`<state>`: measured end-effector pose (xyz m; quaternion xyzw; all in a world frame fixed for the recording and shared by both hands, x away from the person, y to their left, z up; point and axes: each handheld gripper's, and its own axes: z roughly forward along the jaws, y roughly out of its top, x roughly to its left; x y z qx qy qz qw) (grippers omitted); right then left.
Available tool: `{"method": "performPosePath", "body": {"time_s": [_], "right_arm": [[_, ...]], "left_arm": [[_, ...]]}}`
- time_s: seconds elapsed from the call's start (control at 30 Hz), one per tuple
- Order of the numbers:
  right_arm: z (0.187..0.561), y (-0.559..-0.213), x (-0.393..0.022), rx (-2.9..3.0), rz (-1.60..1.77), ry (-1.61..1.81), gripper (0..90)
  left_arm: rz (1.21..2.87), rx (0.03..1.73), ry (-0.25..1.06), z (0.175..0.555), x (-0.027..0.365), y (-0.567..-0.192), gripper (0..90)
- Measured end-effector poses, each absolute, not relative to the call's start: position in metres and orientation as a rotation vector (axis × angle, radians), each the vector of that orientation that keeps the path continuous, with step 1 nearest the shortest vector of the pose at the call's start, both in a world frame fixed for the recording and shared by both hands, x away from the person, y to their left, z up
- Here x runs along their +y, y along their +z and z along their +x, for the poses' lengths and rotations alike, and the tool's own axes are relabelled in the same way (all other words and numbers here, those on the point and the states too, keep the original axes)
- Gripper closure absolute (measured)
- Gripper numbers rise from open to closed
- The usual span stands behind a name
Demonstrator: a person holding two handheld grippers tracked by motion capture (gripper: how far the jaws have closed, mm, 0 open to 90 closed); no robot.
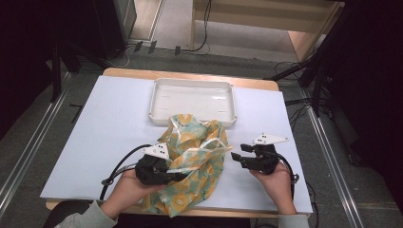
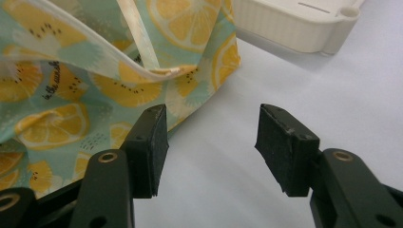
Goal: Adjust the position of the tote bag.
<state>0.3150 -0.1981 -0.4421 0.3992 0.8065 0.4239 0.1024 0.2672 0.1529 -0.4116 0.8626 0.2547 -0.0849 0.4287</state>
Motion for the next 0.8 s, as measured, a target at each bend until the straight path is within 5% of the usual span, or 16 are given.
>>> {"method": "performPosePath", "body": {"time_s": [0.8], "right_arm": [[0.315, -0.441, -0.201, 2.362, 1.198, 1.265, 45.8]], "left_arm": [[2.231, 0.656, -0.236, 0.271, 0.137, -0.459, 86.5]]}}
